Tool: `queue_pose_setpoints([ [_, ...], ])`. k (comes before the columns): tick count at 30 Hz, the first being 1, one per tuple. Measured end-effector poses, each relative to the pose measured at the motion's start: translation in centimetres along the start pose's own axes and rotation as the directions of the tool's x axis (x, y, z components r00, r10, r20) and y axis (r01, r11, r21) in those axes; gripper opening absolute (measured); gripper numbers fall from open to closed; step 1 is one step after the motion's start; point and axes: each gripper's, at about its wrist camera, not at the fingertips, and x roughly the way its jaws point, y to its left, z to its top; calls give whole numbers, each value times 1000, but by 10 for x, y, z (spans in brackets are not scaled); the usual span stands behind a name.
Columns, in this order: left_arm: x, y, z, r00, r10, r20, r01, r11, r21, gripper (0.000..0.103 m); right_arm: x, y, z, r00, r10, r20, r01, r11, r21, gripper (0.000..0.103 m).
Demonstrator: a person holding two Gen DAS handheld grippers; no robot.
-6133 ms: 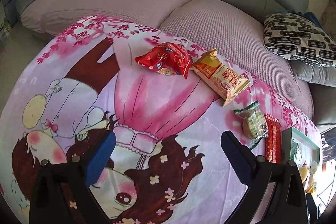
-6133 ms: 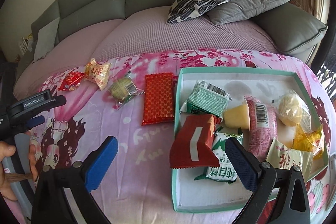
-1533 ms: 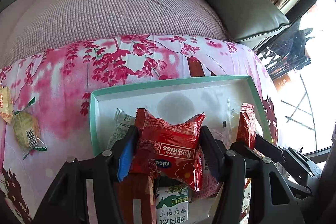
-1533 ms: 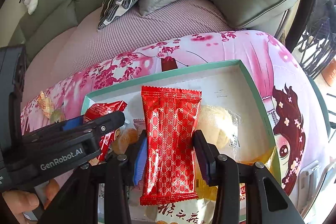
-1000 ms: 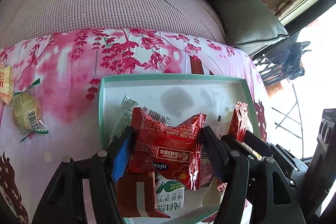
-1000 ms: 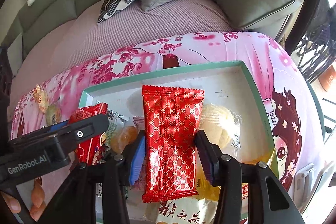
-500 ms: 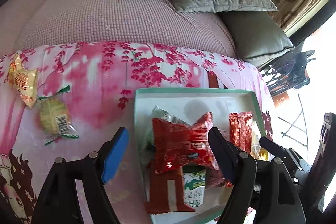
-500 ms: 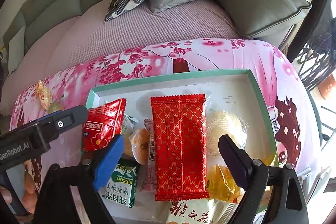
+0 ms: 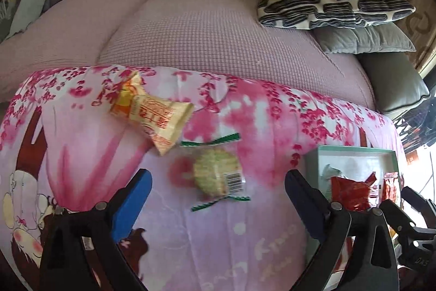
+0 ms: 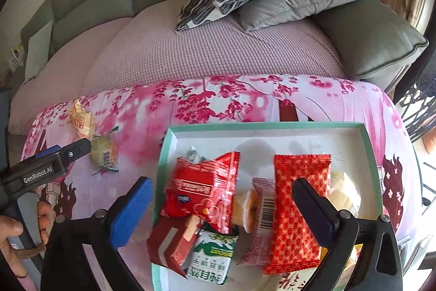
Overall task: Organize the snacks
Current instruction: 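Move left tool toward yellow bread bag while right tool approaches wrapped round cookie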
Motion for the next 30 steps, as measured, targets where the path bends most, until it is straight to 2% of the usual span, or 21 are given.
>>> queue_pose_setpoints([
  [4, -5, 34, 5, 998, 61, 11, -61, 998, -17, 100, 2, 34, 11, 999, 49, 9, -48, 998, -37, 103],
  [9, -7, 69, 17, 995, 97, 9, -96, 995, -31, 100, 12, 76, 26, 995, 100, 5, -99, 992, -72, 103],
  [12, -3, 80, 26, 993, 114, -19, -115, 993, -17, 100, 28, 99, 33, 993, 119, -19, -120, 988, -93, 103],
  [18, 7, 96, 41, 997, 43, -70, -49, 996, -77, 100, 72, 138, 33, 989, 111, -98, -125, 981, -147, 103],
  [23, 23, 103, 56, 994, -29, -102, 10, 984, -177, 100, 103, 156, 30, 984, 108, -142, -131, 978, -162, 103],
  [26, 33, 98, 64, 991, -64, -115, 40, 978, -204, 100, 116, 163, 28, 982, 100, -161, -127, 977, -170, 103],
  [30, 49, 87, 72, 987, -61, -150, 29, 978, -205, 100, 129, 164, 26, 983, 63, -171, -93, 980, -176, 103],
])
